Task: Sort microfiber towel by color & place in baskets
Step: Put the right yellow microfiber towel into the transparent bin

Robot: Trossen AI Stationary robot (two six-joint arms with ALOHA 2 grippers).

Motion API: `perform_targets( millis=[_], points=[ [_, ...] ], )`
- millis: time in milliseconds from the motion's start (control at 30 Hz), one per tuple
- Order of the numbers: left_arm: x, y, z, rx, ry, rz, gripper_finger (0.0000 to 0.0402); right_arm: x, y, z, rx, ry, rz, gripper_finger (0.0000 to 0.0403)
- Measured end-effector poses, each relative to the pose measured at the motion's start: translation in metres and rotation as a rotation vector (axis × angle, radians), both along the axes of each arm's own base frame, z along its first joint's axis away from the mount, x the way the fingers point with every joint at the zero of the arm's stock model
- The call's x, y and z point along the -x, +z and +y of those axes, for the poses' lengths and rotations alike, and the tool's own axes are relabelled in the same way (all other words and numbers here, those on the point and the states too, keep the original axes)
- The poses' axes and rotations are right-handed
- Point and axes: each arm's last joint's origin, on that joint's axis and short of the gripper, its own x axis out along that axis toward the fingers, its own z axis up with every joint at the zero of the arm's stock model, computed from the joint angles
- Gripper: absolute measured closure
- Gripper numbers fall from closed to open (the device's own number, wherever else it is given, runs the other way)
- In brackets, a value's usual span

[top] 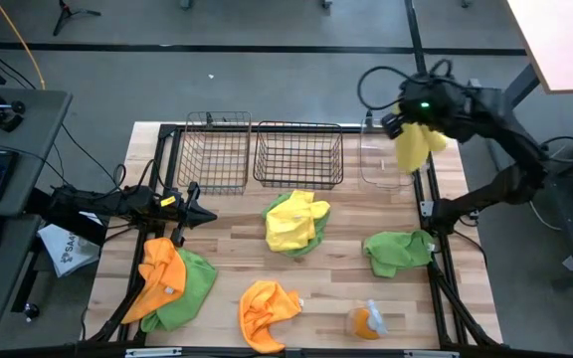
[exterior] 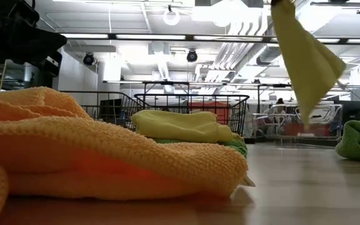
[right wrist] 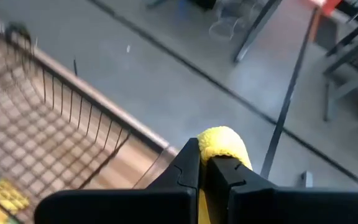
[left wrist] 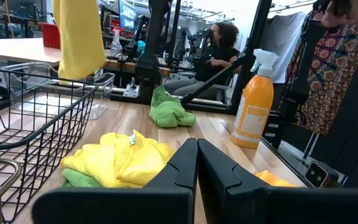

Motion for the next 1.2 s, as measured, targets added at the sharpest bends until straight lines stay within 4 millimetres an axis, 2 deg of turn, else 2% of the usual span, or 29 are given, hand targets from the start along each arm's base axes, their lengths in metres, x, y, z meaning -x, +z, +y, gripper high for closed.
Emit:
perform_targets(
  millis=[200,300,433,600,667,767,933,1200],
  points=[
    [0.0,0.0,0.0,0.0,0.0,0.001,0.0401,-0.027,-0.026,-0.01,-0.015,0.095,0.016,0.0403],
    [0.0,0.0,0.0,0.0,0.0,0.0,0.0401,-0.028,-0.033,-0.014,-0.012,0.095,0.062,0.0403],
    [0.0,0.0,0.0,0.0,0.0,0.001,0.0401,-0.008,-0.039,-0.017,-0.024,0.028,0.087,0.0403],
    [0.0,0.0,0.0,0.0,0.0,0.0,0.0401,0.032,-0.049,-0.015,-0.042,-0.088,0.029,0.0403],
    [0.0,0.0,0.0,0.0,0.0,0.0,0.0402,0.044,-0.06,-0.013,-0.07,-0.127,-0.016,0.0403],
    [0.0,0.0,0.0,0.0,0.0,0.001,0.0401,0.05,-0.081,-0.014,-0.116,-0.121,-0.11,0.0403],
    [0.0,0.0,0.0,0.0,0.0,0.001,0.0401,0.039,-0.117,-0.026,-0.177,-0.078,-0.229,0.0403],
    [0.0,0.0,0.0,0.0,0.0,0.0,0.0402,0.032,-0.18,-0.053,-0.355,-0.212,-0.237,0.0403]
  ],
)
